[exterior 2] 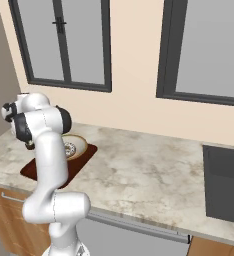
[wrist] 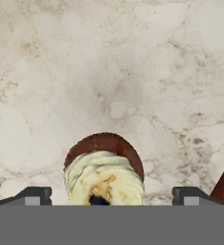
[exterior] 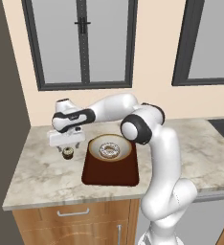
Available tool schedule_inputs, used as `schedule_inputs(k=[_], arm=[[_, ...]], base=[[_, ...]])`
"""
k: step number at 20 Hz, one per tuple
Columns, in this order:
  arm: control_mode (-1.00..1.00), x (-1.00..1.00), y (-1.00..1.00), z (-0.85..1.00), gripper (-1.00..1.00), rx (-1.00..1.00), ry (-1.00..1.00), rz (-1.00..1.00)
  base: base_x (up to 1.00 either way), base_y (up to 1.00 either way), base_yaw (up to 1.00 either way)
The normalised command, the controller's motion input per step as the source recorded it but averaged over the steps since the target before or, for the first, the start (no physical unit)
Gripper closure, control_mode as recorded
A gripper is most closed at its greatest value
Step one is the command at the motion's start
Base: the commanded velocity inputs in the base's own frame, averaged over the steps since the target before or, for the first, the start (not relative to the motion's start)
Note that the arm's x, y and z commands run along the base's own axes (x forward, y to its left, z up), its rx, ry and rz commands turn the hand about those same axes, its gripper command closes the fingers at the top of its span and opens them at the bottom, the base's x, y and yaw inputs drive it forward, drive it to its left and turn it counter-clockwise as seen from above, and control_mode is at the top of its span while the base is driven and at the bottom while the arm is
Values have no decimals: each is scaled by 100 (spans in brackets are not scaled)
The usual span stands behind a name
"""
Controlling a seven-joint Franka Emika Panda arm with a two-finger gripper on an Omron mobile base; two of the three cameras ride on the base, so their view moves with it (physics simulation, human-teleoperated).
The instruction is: Place the bowl with donut and the cupcake onto the tray.
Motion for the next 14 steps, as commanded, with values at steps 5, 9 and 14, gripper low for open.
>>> schedule_inputs(k=[5,9,14], arm=[[-100,0,12,-1,-100,0,0,0],[-100,0,5,-11,-100,0,0,0],[-100,0,-2,-4,-100,0,-1,0]], base=[[0,0,0],[0,0,0],[0,0,0]])
